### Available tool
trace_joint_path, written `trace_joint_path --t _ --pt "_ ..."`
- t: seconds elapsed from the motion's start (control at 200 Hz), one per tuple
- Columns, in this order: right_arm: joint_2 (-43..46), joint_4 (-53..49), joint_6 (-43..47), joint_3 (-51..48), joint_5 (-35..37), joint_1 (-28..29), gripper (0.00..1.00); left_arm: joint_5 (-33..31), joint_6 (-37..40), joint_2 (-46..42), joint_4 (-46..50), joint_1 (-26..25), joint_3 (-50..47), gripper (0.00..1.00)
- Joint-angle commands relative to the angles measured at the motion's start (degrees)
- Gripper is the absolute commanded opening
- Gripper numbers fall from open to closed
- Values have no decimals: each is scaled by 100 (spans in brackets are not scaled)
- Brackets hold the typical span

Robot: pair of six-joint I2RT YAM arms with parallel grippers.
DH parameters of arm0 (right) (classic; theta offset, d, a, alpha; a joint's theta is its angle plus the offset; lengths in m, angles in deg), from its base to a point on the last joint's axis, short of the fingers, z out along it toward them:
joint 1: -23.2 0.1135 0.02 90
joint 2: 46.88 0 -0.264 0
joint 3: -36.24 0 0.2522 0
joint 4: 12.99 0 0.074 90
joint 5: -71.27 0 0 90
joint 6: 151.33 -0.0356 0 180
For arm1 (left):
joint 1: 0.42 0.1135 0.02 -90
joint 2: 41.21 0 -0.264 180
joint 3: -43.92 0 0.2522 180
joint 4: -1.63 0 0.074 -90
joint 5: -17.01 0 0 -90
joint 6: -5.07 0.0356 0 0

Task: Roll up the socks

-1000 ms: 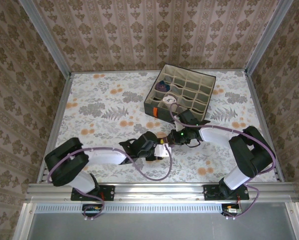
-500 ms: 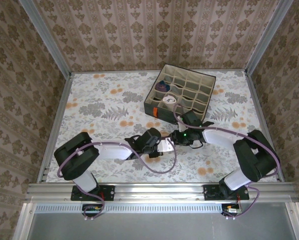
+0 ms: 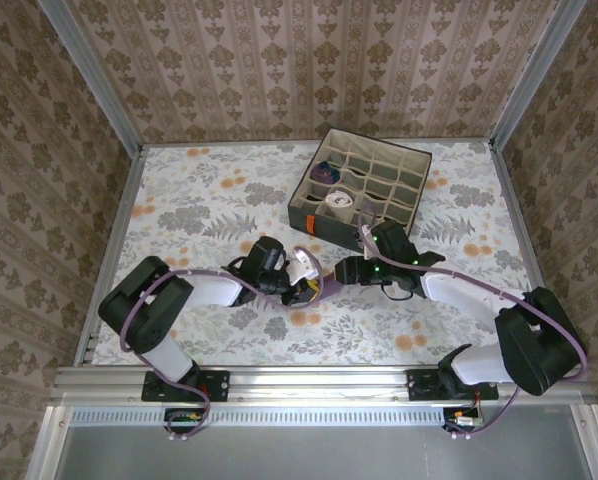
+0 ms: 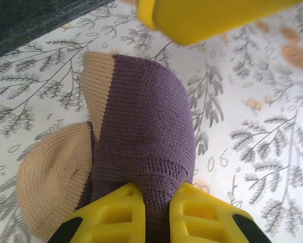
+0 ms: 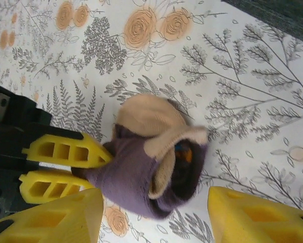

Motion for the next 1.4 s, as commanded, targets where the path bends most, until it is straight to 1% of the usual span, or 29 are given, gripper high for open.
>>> trace_joint_path --t 0.0,0.065,0.145,0.25,0.335,0.445,0.53,0.66,0.69,0.735,0.75,0.815,0.9,0.995,1.035,1.1,1.15,1.205,1.24,1.32,1.395 --pt "-403 525 -10 17 -334 12 57 973 -792 398 -420 109 -243 0" --pt "-610 611 -50 62 -405 36 57 1101 -1026 571 -853 136 -318 0" --pt "-813 552 -94 159 -459 66 56 1126 -1189 709 -1153 145 -388 0" --pt "-936 445 -129 214 -484 93 56 1104 -1252 826 -1351 141 -448 0" --pt "-1048 329 -155 279 -585 102 54 1037 -1195 857 -1341 137 -429 0" --pt "-1271 110 -193 426 -810 136 49 899 -1030 829 -1128 141 -343 0" --pt "-1487 -107 -209 530 -924 171 39 702 -839 710 -841 120 -250 0" --pt "-1650 -388 -309 540 -755 199 18 206 -368 335 -184 35 -101 24" --pt "-1663 -457 -315 549 -673 199 15 85 -265 216 -27 19 -66 28" --pt "-1673 -572 -315 575 -600 199 12 -20 -114 25 201 -16 -11 33" --pt "-1674 -601 -315 587 -586 199 12 -197 -55 -48 269 -27 6 34" --pt "-1673 -711 -315 627 -488 199 11 -522 136 -373 585 -90 69 38" --pt "-1690 -802 -299 672 -435 199 11 -904 320 -856 960 -115 160 41" --pt "-1699 -845 -296 698 -434 204 11 -1357 503 -1452 1138 -181 162 42" --pt "-1692 -869 -286 711 -437 208 11 -1640 725 -1654 1283 -303 183 43" --pt "-1700 -938 -251 749 -434 220 11 -2373 1339 -1859 1701 -682 302 44" --pt "-1699 -979 -223 781 -426 240 11 -3001 1697 -1844 1990 -1017 428 46" --pt "-1708 -1022 -212 802 -417 249 10 -3744 1866 -1691 2245 -1294 604 47" --pt "-1718 -1039 -210 819 -416 247 11 -4089 1959 -1559 2390 -1452 720 48" --pt "-1744 -1083 -216 852 -412 251 11 -4573 2128 -1248 2465 -1784 844 49" --pt "-1767 -1122 -218 873 -410 250 11 -4700 2130 -991 2405 -1978 878 49"
